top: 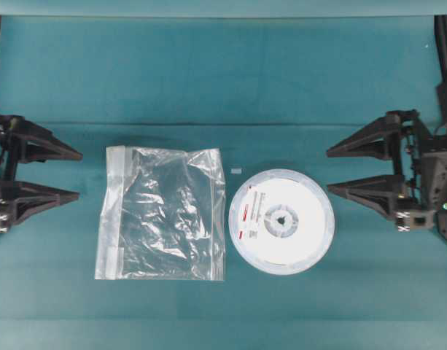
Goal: Take out the reel from the clear zip bag.
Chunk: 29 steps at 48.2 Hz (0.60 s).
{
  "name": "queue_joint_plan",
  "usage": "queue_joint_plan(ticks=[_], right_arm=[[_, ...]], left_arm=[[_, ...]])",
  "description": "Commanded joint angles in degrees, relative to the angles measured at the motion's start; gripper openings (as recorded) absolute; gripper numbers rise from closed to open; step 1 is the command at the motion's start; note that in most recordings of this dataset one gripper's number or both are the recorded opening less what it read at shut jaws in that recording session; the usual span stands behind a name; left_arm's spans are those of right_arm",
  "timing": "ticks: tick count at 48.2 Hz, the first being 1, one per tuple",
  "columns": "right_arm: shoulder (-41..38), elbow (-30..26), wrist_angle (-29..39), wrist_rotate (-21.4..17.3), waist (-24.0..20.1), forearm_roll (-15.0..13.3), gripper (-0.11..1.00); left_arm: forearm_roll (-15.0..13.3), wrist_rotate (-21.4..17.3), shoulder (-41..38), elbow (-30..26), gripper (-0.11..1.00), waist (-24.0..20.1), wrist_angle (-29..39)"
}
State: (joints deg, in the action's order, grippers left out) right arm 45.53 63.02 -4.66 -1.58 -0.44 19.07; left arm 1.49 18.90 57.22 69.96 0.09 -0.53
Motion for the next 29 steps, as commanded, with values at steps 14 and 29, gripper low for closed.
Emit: queue_joint_plan(ticks=[14, 29], right_arm=[[9.1, -1.1, 4.3, 3.1, -0.1, -0.1, 0.92], [10.1, -1.0, 6.0, 3.2, -0.1, -0.1, 0.92]], left_arm=[[0.2, -1.5, 3.9, -2.5, 0.92, 0.2, -0.3], [0.2, -1.5, 4.8, -2.8, 0.92, 0.2, -0.2]])
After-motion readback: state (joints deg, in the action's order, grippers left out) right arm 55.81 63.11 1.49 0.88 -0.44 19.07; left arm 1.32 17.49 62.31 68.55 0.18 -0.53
